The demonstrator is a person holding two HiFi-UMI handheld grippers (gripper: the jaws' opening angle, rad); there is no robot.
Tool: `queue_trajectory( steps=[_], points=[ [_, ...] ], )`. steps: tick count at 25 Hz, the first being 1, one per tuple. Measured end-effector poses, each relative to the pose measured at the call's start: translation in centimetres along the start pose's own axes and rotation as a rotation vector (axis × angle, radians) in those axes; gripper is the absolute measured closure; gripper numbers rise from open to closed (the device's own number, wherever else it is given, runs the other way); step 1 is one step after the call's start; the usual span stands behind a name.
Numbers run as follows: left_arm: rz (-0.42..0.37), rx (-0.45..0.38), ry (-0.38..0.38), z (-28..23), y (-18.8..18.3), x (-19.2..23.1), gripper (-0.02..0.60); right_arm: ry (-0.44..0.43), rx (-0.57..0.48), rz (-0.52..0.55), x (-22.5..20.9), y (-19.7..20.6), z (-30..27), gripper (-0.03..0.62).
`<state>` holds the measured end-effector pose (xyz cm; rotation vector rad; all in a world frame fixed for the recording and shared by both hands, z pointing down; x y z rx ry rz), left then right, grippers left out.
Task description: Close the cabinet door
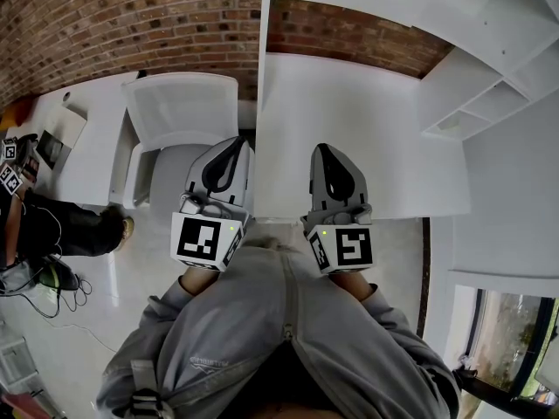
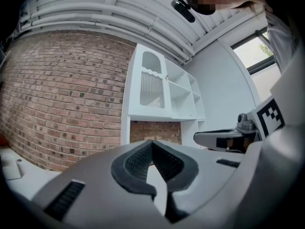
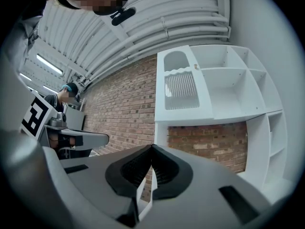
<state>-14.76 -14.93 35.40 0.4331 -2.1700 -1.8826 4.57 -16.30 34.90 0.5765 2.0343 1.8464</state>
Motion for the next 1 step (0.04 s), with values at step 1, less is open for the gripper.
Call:
queue_trajectory(
  steps=[1],
  points=[
    [-0.001, -0.001, 0.002, 0.04, -0.03, -0.15, 0.575, -0.002, 0.0, -0.004, 0.03, -0.04, 0.08, 0.568]
  ],
)
Point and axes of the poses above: the fingertips, and each gripper's own axes: z backward along the fingers, x to its left, y out of its underside, the point moved 9 cm from there along z, backward along the fingers, and after that the axes turned 10 degrees about x, right-handed, at the moved point
